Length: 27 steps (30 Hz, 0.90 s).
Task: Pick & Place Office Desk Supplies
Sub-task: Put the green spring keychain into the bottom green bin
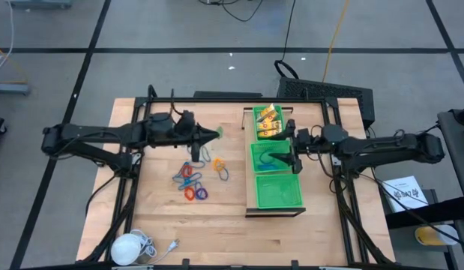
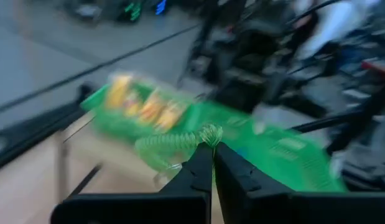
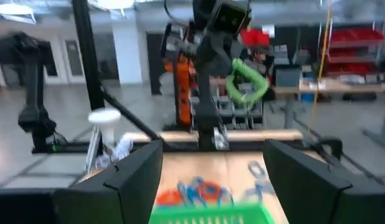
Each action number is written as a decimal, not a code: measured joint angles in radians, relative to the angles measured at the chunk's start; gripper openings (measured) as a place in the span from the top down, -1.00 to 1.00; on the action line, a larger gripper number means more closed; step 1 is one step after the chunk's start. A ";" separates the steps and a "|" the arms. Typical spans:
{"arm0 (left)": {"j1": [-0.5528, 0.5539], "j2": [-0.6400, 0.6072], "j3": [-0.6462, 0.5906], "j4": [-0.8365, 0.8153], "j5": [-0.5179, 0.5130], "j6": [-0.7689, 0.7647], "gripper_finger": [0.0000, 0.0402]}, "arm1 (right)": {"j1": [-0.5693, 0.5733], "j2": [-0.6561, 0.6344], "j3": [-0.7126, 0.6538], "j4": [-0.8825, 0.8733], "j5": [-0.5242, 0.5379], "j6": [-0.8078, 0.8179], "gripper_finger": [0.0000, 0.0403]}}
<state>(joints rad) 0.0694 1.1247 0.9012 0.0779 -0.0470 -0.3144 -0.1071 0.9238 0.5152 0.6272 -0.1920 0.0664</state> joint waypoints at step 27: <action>-0.064 0.146 0.028 0.217 0.082 0.111 0.93 | 0.090 0.507 0.341 0.152 0.193 -0.358 -0.54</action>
<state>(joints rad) 0.0058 1.2709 0.9295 0.2952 0.0346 -0.2035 -0.0174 1.4307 0.8559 0.7796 0.0014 -0.2913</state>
